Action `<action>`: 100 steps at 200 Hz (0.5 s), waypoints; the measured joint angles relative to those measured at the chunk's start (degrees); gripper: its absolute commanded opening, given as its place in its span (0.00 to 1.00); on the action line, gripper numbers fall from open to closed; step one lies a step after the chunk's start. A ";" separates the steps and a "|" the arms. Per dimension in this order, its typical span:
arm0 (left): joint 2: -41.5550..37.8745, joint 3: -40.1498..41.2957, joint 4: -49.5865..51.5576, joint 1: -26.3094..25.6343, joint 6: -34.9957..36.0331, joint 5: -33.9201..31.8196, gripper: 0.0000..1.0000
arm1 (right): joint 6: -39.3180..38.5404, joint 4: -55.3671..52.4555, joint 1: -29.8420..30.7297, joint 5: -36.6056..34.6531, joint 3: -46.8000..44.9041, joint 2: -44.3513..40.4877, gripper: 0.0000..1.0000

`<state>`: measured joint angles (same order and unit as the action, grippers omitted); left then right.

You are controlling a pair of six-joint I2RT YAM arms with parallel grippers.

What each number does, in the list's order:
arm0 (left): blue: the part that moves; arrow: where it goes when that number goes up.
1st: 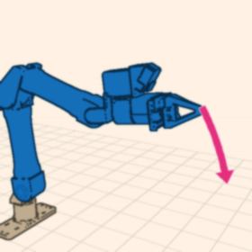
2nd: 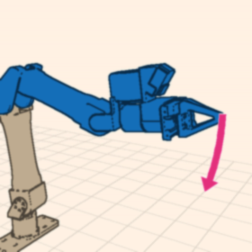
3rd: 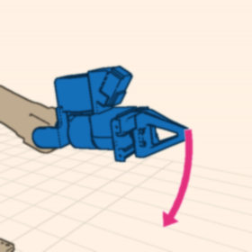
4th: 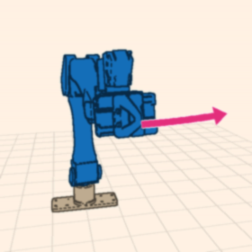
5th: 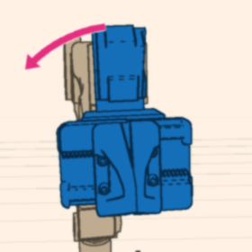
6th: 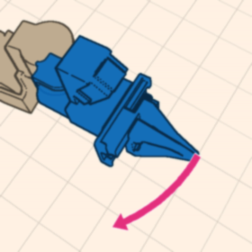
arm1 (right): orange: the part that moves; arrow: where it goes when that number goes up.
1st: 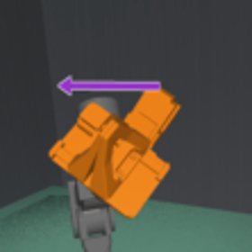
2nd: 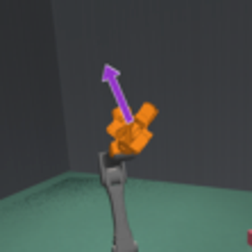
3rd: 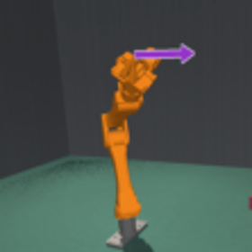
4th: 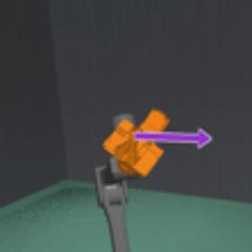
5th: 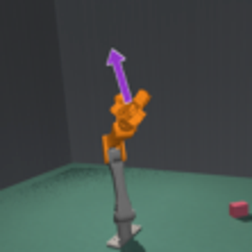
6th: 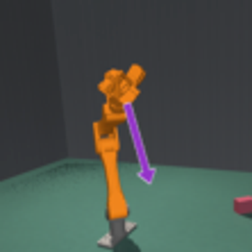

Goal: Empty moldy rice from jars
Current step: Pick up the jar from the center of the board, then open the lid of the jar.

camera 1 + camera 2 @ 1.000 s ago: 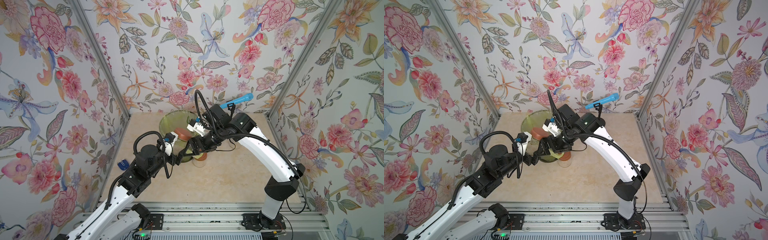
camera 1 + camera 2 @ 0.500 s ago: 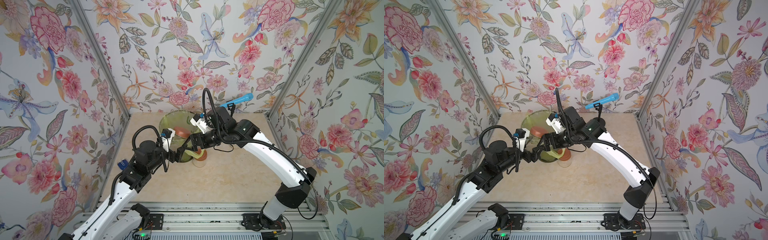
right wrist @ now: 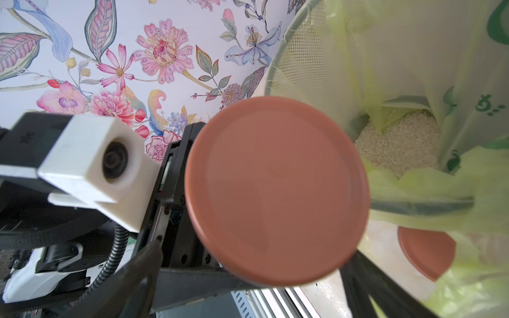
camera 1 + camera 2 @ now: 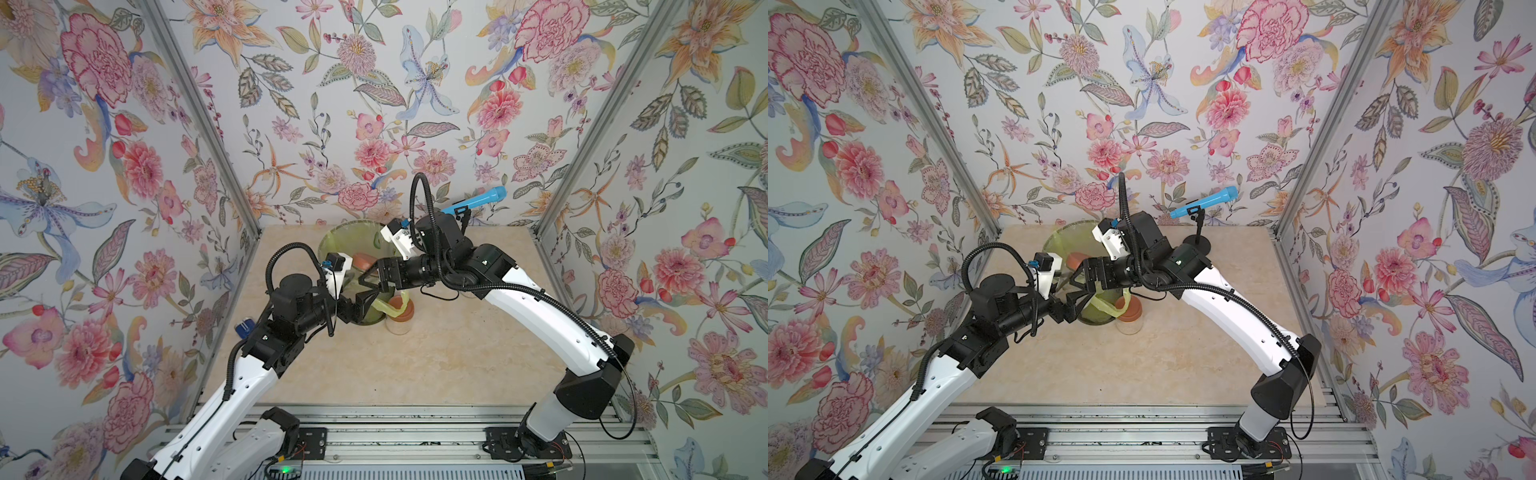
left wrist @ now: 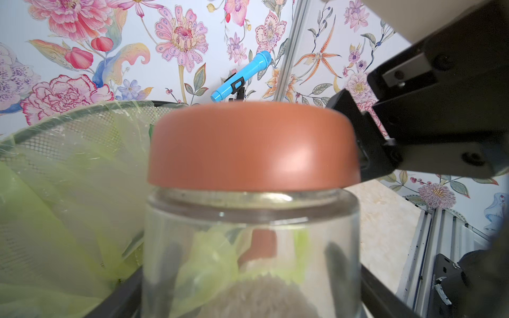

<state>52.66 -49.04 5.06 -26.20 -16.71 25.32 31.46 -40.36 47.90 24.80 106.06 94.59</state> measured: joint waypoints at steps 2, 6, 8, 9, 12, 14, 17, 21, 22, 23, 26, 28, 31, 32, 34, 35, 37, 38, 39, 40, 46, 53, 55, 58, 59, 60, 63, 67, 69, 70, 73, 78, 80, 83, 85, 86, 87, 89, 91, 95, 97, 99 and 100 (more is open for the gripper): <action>0.00 0.00 -0.02 0.00 -0.11 0.00 0.00 | 0.07 0.02 -0.17 0.02 0.00 0.00 1.00; 0.02 -0.02 -0.02 0.00 -0.17 0.00 0.00 | 0.13 0.04 -0.50 0.00 0.00 0.00 1.00; 0.02 -0.02 -0.04 0.00 -0.31 0.00 0.00 | 0.15 0.04 -0.63 0.00 0.00 0.00 1.00; 0.02 -0.02 -0.04 0.00 -0.35 0.00 0.00 | 0.15 0.04 -0.79 0.00 0.00 0.00 1.00; 0.02 -0.02 -0.07 0.00 -0.33 0.00 0.00 | 0.17 0.07 -1.01 0.00 0.02 0.00 1.00; 0.02 -0.02 -0.09 0.00 -0.39 0.00 0.00 | 0.22 0.07 -1.22 0.02 0.02 0.00 1.00; 0.02 -0.02 -0.09 0.00 -0.48 0.00 0.00 | 0.35 0.07 -1.55 0.00 0.07 0.00 1.00; 0.04 -0.02 -0.09 0.00 -0.52 0.02 0.00 | 0.37 0.07 -1.86 0.07 0.15 0.02 1.00; 0.04 -0.02 -0.09 0.00 -0.55 0.02 0.00 | 0.39 0.07 -1.92 0.07 0.20 0.02 1.00; 0.07 -0.02 -0.09 0.00 -0.55 0.02 0.00 | 0.39 0.04 -2.05 0.07 0.26 0.02 1.00; 0.07 -0.02 -0.11 0.00 -0.59 0.04 0.00 | 0.48 0.04 -2.32 0.15 0.42 0.07 1.00; 0.07 -0.02 -0.11 0.00 -0.61 0.04 0.00 | 0.55 0.04 -2.45 0.24 0.46 0.11 1.00; 0.11 -0.02 -0.11 0.00 -0.72 0.04 0.00 | 0.57 0.04 -2.71 0.28 0.72 0.15 1.00; 0.13 -0.02 -0.11 0.00 -0.72 0.04 0.00 | 0.59 0.07 -2.75 0.28 0.76 0.15 1.00; 0.15 -0.02 -0.11 0.00 -0.72 0.04 0.00 | 0.66 0.07 -2.93 0.42 0.94 0.26 1.00; 0.17 -0.02 -0.11 0.00 -0.72 0.04 0.00 | 0.70 0.07 -2.99 0.46 1.01 0.28 1.00; 0.17 -0.02 -0.13 0.00 -0.74 0.04 0.00 | 0.79 0.04 -3.15 0.52 1.22 0.31 1.00; 0.17 -0.02 -0.13 0.00 -0.74 0.04 0.00 | 0.79 0.04 -3.26 0.55 1.36 0.37 1.00; 0.20 -0.02 -0.13 0.00 -0.74 0.04 0.00 | 0.79 0.04 -3.32 0.61 1.44 0.39 1.00; 0.22 -0.02 -0.13 0.00 -0.74 0.04 0.00 | 0.81 0.04 -3.37 0.68 1.53 0.44 1.00; 0.28 -0.02 -0.13 0.00 -0.74 0.07 0.00 | 0.98 0.15 -3.78 1.07 2.25 0.72 1.00; 0.37 -0.02 -0.15 0.00 -0.74 0.15 0.00 | 1.16 0.24 -4.13 1.55 3.06 1.09 1.00; 0.39 -0.02 -0.15 0.00 -0.74 0.20 0.00 | 1.20 0.26 -4.17 1.62 3.23 1.18 1.00; 0.39 -0.02 -0.17 0.00 -0.74 0.22 0.00 | 1.25 0.31 -4.24 1.75 3.54 1.33 1.00; 0.42 -0.02 -0.17 0.00 -0.74 0.22 0.00 | 1.31 0.42 -4.28 1.84 3.67 1.42 1.00; 0.44 -0.02 -0.17 0.00 -0.74 0.22 0.00 | 1.33 0.42 -4.28 1.90 3.76 1.46 1.00; 0.46 -0.02 -0.17 0.00 -0.74 0.24 0.00 | 1.44 0.46 -4.33 2.03 4.04 1.64 1.00; 0.46 -0.02 -0.17 0.00 -0.74 0.24 0.00 | 1.51 0.61 -4.39 2.34 4.46 1.90 1.00; 0.48 -0.02 -0.17 0.00 -0.74 0.26 0.00 | 1.60 0.66 -4.39 2.45 4.61 2.03 1.00; 0.48 -0.02 -0.17 0.00 -0.74 0.26 0.00 | 1.62 0.70 -4.39 2.49 4.66 2.10 1.00; 0.48 -0.02 -0.20 0.00 -0.74 0.24 0.00 | 1.68 0.74 -4.39 2.82 4.98 2.32 1.00; 0.50 -0.02 -0.20 0.00 -0.74 0.24 0.00 | 1.88 0.79 -4.39 3.06 5.38 2.67 1.00; 0.50 -0.02 -0.20 0.00 -0.74 0.24 0.00 | 1.88 0.85 -4.39 3.23 5.57 2.84 1.00; 0.50 -0.02 -0.20 0.00 -0.72 0.24 0.00 | 2.01 0.85 -4.39 3.39 5.84 3.10 1.00; 0.50 -0.02 -0.20 0.00 -0.72 0.24 0.00 | 2.08 0.83 -4.39 3.50 6.03 3.30 1.00; 0.50 -0.02 -0.20 0.00 -0.74 0.24 0.00 | 2.05 0.83 -4.39 3.61 6.14 3.43 1.00; 0.50 -0.02 -0.22 0.00 -0.74 0.24 0.00 | 2.08 0.83 -4.39 3.65 6.21 3.50 1.00; 0.50 -0.02 -0.22 0.00 -0.72 0.24 0.00 | 2.14 0.85 -4.39 3.78 6.40 3.69 1.00; 0.50 -0.02 -0.22 0.00 -0.74 0.24 0.00 | 2.21 0.87 -4.39 3.89 6.54 3.85 1.00; 0.50 -0.02 -0.22 0.00 -0.72 0.24 0.00 | 2.29 0.92 -4.39 4.15 6.75 4.17 1.00; 0.50 -0.02 -0.22 0.00 -0.74 0.24 0.00 | 2.34 0.92 -4.39 4.22 6.88 4.35 1.00; 0.50 -0.02 -0.22 0.00 -0.74 0.24 0.00 | 2.45 0.98 -4.39 4.33 6.97 4.50 1.00; 0.52 -0.02 -0.24 0.00 -0.74 0.24 0.00 | 2.47 0.98 -4.39 4.42 7.04 4.61 1.00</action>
<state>53.19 -49.06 4.82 -26.20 -17.45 25.56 33.93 -39.38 43.51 29.21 113.10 99.20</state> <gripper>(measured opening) 0.886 0.996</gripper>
